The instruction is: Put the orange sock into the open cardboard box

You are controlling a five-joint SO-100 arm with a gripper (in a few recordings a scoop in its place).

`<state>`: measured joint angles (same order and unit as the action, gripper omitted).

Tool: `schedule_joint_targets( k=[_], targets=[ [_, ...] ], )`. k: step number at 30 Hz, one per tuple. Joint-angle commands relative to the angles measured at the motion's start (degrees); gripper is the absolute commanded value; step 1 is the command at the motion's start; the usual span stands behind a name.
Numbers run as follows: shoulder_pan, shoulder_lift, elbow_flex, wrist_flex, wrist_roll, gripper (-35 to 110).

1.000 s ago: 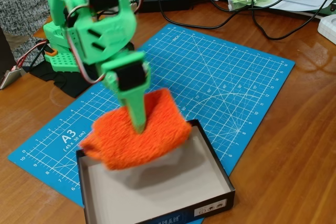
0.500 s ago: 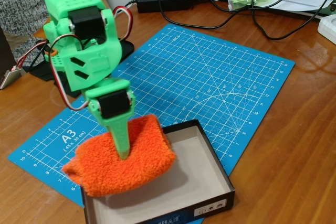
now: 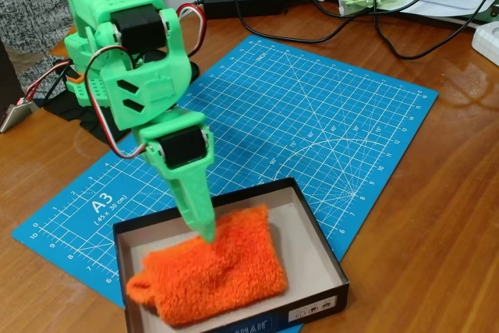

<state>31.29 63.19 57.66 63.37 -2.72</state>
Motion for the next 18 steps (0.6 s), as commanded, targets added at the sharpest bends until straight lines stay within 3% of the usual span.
schedule_joint_targets(
  k=[1,5,9,11,13,18],
  targets=[
    [0.7,2.3,-1.8,-0.3,-1.8,22],
    [2.0,2.4,-4.1,1.1,-3.3,23],
    [0.8,6.8,-9.1,10.0,-3.7,22],
    [-3.3,13.4,-9.0,16.2,-3.3,20],
    [-9.6,23.5,-5.2,21.4,-1.2,0],
    [-27.2,46.2,8.8,23.7,4.6,0]
  ],
)
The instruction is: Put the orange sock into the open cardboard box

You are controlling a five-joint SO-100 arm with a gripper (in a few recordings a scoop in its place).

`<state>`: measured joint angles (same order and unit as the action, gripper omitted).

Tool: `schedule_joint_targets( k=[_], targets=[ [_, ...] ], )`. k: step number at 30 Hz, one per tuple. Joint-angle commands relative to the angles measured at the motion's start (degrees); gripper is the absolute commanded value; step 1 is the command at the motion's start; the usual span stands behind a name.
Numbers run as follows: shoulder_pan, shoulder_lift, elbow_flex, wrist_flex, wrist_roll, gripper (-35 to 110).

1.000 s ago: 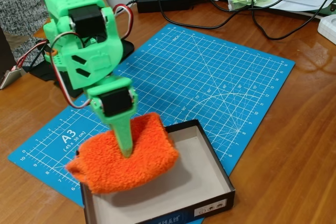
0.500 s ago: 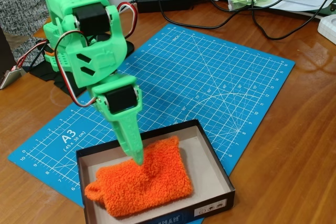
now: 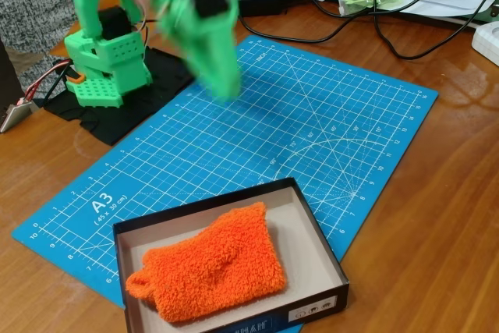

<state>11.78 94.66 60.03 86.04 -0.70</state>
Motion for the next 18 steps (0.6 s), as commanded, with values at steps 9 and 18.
schedule_joint_targets(
  k=[9,18],
  targets=[
    [-17.9,44.6,77.3,-24.9,0.8,0],
    [-22.0,77.4,101.3,-24.1,3.6,0]
  ],
)
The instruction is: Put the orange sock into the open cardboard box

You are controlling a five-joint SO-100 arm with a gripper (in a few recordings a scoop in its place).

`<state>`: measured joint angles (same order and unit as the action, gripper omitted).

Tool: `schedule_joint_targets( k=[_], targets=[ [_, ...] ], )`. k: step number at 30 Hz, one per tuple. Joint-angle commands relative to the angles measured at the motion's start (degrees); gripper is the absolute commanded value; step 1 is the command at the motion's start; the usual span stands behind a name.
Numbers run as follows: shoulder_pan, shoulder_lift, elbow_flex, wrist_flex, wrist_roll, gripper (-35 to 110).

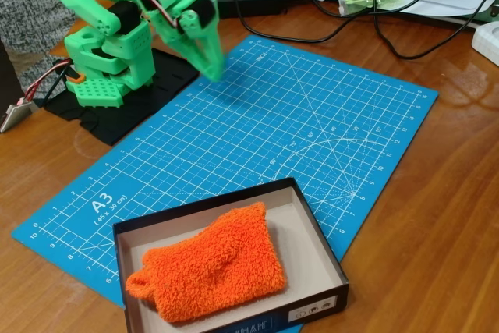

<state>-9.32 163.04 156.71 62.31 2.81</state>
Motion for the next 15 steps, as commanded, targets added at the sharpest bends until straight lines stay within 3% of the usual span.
schedule_joint_targets(
  k=[1,15],
  targets=[
    [-0.4,11.1,6.3,-0.6,-0.1,0],
    [2.0,27.8,18.1,3.3,-1.8,0]
  ],
)
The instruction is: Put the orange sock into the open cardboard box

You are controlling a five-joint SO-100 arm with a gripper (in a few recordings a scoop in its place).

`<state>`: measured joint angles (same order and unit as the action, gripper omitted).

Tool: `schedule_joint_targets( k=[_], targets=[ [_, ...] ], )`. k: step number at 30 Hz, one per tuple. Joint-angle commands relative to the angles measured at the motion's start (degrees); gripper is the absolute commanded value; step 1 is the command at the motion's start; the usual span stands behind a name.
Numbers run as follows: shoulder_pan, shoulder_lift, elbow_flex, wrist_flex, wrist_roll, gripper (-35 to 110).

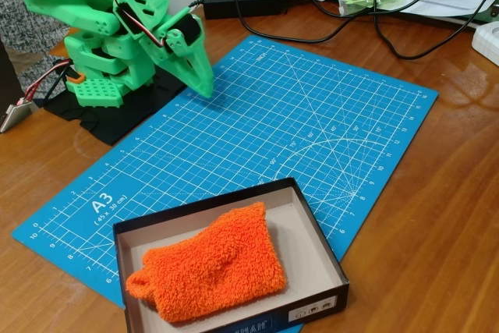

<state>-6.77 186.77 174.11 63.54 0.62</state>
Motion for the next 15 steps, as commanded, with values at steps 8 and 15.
schedule_joint_targets(
  k=[8,15],
  targets=[
    [-1.6,6.8,1.4,2.6,0.6,0],
    [-2.1,6.8,1.4,2.5,1.3,0]
  ],
)
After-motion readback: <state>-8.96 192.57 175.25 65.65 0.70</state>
